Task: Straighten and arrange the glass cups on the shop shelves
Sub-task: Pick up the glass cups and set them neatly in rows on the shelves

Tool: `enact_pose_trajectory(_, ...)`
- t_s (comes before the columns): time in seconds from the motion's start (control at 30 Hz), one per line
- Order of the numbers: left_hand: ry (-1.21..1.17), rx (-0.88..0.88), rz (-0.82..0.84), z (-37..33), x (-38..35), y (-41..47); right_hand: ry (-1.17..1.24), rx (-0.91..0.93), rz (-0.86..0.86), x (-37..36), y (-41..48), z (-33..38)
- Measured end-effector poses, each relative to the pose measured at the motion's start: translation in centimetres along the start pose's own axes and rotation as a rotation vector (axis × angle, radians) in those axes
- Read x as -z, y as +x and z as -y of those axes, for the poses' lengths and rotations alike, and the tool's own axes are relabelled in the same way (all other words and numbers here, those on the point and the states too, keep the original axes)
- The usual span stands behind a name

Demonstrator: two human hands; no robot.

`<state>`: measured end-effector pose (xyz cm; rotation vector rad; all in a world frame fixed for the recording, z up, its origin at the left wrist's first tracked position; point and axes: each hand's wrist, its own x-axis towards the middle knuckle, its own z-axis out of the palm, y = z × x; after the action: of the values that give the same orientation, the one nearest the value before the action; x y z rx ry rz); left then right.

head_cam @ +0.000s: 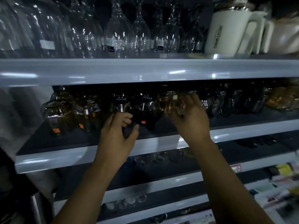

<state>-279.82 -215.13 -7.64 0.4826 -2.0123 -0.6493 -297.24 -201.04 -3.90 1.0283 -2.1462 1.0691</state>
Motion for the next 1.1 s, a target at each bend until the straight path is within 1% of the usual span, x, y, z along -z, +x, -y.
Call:
enact_pose_trajectory(0.13,-0.021,-0.01,0.018,-2.6,-1.7,-0.6,-0.152,-0.098,0.344,0.3,3.4,-0.8)
enact_pose_trajectory(0.2,-0.035,0.013,-0.021,-3.8,-2.8,-1.2,-0.169,-0.057,0.414,0.3,3.9,-1.3)
enact_pose_trajectory(0.27,-0.064,0.059,-0.061,-5.0,-4.0,-1.8,-0.118,-0.013,0.398,0.2,4.1,-2.1)
enact_pose_trajectory(0.37,-0.108,0.142,-0.067,-6.8,-5.9,-2.3,0.028,0.03,0.348,-0.5,4.1,-4.1)
enact_pose_trajectory(0.5,-0.099,0.193,-0.122,-8.7,-8.0,-3.0,0.242,0.071,0.255,-1.0,3.0,-5.8)
enact_pose_trajectory(0.63,-0.096,0.241,-0.147,-9.5,-8.8,-3.2,0.457,0.047,0.151,0.0,2.1,-6.4)
enact_pose_trajectory(0.7,-0.096,0.29,-0.12,-9.2,-8.9,-2.6,0.631,-0.039,0.134,1.1,1.6,-5.7)
enact_pose_trajectory(0.77,-0.162,0.347,-0.047,-9.0,-8.8,-1.8,0.848,-0.167,0.153,2.5,1.2,-4.5)
enact_pose_trajectory(0.93,-0.481,0.351,0.147,-9.1,-7.9,-0.5,1.31,-0.45,0.218,4.6,-0.9,-2.4)
enact_pose_trajectory(1.03,-0.679,0.338,0.199,-8.3,-7.9,-0.3,1.472,-0.58,0.21,4.5,-2.6,-1.9)
enact_pose_trajectory(1.1,-0.756,0.342,0.186,-8.0,-7.9,-0.2,1.504,-0.593,0.218,4.2,-3.5,-1.8)
